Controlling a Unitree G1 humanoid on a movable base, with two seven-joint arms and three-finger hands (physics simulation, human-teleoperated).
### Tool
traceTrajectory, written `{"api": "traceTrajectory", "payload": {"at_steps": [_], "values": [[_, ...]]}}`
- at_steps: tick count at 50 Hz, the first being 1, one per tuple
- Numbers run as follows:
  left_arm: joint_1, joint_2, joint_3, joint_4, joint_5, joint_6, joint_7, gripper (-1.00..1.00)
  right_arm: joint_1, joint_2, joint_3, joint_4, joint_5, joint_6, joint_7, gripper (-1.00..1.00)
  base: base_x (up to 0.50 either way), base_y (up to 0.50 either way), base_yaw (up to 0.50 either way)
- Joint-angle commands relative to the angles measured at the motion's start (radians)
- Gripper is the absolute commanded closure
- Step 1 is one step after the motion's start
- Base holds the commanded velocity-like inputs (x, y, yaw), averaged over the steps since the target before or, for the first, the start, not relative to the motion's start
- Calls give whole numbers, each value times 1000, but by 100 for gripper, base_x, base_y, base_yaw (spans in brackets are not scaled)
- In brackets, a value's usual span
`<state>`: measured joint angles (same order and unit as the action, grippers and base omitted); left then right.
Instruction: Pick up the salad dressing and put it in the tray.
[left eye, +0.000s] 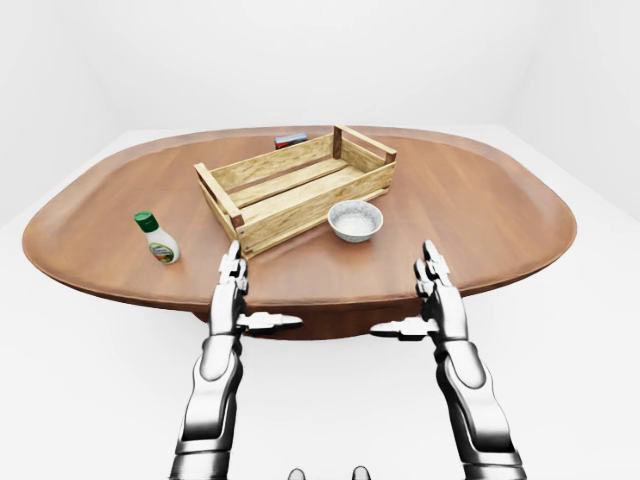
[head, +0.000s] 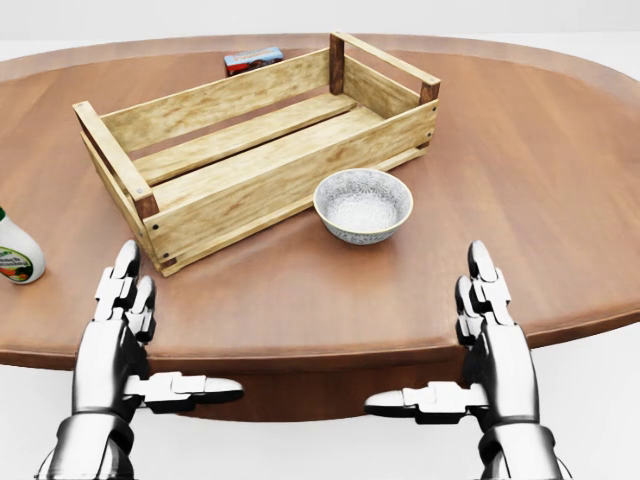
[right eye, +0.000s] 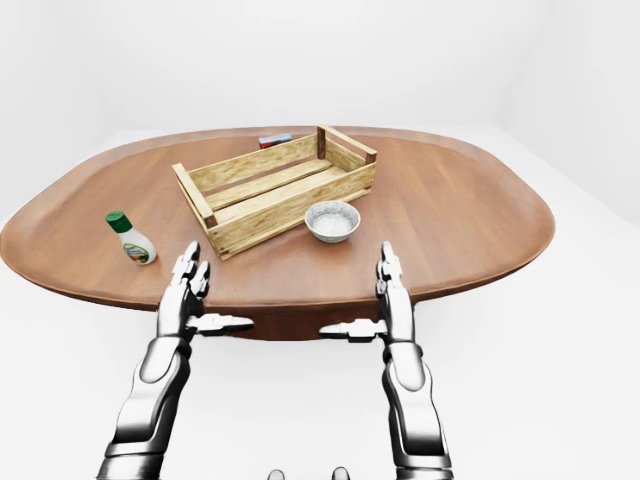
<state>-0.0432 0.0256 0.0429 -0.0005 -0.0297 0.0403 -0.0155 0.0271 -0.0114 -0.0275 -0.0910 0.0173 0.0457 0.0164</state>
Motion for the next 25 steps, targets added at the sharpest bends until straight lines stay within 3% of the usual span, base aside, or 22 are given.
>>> {"api": "traceTrajectory", "payload": {"at_steps": [1, 5, 6, 7, 9, 13, 18, 21, 25], "values": [[-197, 118, 158, 5, -103, 47, 1, -100, 149, -33, -148, -510, 29, 42, 46, -100, 0, 0, 0], [-352, 255, 251, 96, -158, 47, 20, -100, 272, 17, -527, -901, 132, 42, 199, -100, 0, 0, 0], [-353, 260, 248, 99, -163, 47, 24, -100, 260, 35, -543, -907, 118, 42, 224, -100, 0, 0, 0], [-407, 307, 283, 167, -184, 47, 33, -100, 310, 45, -747, -943, 271, 42, 268, -100, 0, 0, 0], [-457, 357, 302, 254, -212, 47, 47, -100, 371, 36, -944, -955, 424, 42, 289, -100, 0, 0, 0], [-525, 437, 313, 385, -243, 47, 59, -100, 521, -17, -1261, -956, 746, 42, 276, -100, 0, 0, 0], [-568, 490, 314, 465, -261, 46, 76, -100, 541, -29, -1487, -956, 903, 42, 300, -100, 0, 0, 0], [-582, 515, 317, 490, -273, 38, 79, -100, 520, -36, -1513, -956, 877, 42, 306, -100, 0, 0, 0], [-632, 568, 332, 596, -281, -4, 91, -100, 530, -51, -1535, -956, 847, 42, 301, -100, 0, 0, 0]]}}
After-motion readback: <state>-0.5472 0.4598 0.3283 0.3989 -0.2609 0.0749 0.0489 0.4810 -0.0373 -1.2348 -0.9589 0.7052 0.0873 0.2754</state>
